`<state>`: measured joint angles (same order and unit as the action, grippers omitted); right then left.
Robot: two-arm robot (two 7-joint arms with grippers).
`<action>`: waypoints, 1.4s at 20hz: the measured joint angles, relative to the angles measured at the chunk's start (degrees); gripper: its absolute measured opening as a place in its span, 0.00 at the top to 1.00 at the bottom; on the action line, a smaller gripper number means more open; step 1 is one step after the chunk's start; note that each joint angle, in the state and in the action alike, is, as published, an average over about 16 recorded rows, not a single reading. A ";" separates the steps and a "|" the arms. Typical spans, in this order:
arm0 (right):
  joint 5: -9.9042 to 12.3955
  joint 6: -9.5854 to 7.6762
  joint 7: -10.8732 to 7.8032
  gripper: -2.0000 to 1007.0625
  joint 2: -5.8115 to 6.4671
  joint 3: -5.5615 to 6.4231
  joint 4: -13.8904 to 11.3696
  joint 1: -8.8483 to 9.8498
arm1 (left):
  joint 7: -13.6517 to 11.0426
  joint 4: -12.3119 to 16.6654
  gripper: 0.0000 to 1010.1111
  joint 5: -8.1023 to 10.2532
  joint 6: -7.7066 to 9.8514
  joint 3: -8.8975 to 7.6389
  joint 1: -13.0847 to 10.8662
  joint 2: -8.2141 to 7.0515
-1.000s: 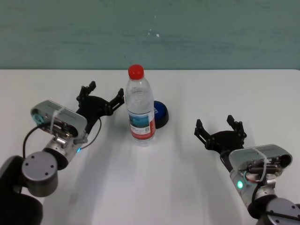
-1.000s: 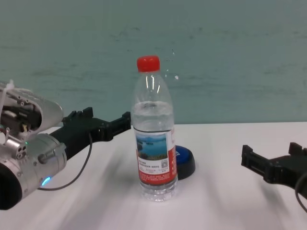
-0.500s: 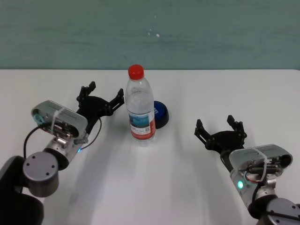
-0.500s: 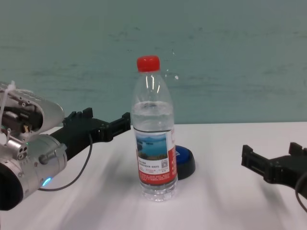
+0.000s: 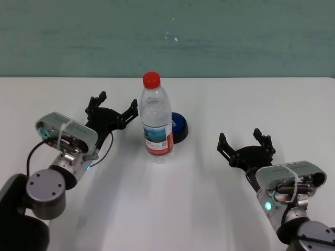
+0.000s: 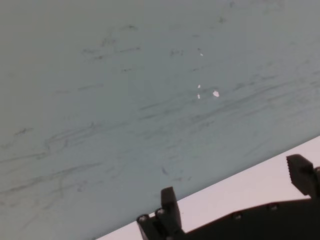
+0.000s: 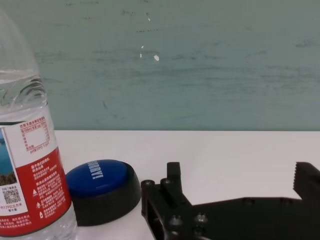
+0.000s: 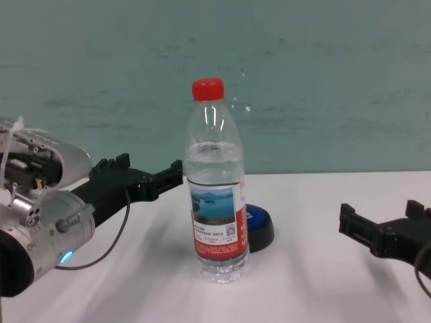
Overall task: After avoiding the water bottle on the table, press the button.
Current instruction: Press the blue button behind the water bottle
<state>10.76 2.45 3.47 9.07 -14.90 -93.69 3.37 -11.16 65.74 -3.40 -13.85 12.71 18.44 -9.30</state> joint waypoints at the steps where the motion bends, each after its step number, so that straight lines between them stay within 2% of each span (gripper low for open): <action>1: 0.00 0.00 0.00 0.00 0.00 0.00 0.00 0.00 | 0.03 -0.10 0.00 -0.02 -0.02 -0.02 0.05 0.02; 28: 0.00 0.00 0.00 0.00 0.00 0.00 0.00 0.00 | 0.13 -1.70 0.00 -0.24 -0.33 -0.38 1.07 0.26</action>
<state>10.76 2.45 3.47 9.07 -14.90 -93.69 3.37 -11.03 64.03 -3.64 -14.19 12.33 19.50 -9.04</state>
